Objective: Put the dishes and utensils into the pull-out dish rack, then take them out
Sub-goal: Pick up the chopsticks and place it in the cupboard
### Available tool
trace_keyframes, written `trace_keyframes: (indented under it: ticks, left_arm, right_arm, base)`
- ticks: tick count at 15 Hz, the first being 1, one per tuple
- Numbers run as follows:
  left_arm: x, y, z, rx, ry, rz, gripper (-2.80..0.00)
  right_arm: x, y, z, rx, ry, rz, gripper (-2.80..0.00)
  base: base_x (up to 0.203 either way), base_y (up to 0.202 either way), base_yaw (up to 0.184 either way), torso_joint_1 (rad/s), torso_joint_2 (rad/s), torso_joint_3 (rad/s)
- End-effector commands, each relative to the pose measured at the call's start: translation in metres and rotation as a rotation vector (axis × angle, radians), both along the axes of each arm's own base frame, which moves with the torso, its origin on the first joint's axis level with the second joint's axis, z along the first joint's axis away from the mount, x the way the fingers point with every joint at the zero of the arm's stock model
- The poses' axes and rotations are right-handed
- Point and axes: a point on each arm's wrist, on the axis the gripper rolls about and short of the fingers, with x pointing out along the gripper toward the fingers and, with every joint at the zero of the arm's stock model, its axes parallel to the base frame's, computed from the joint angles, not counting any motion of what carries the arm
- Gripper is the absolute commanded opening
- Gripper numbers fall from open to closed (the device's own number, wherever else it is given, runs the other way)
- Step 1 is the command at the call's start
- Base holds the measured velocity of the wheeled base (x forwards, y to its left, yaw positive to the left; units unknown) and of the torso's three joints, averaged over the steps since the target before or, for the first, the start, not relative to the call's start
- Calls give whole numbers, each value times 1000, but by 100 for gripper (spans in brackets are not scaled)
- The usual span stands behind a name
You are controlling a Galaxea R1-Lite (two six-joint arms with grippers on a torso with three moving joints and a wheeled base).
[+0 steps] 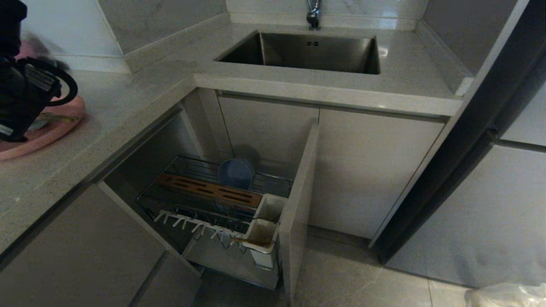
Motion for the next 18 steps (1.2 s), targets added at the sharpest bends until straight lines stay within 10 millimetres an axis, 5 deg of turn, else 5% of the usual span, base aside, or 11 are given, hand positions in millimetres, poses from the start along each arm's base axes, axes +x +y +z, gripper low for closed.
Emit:
trace_keyframes:
  ticks: [1,12,13,18]
  left_arm:
    - [5,1,-5,-5,16,7,0]
    - [14,3,-8,3,8,14,0]
    - [14,2,-8,5,10,14,-280]
    - [11,3,-6,7,4,14,-280]
  right_arm:
    - [0,0,0,-1,1,0,-280]
    - [0,0,0,-1,1,0,-280]
    - [0,0,0,-1,1,0,-280]
    - [0,0,0,0,1,0,-280]
  base:
    - [0,0,0,0,0,0]
    - [0,0,0,0,0,0]
    - [0,0,0,0,0,0]
    - [0,0,0,0,0,0]
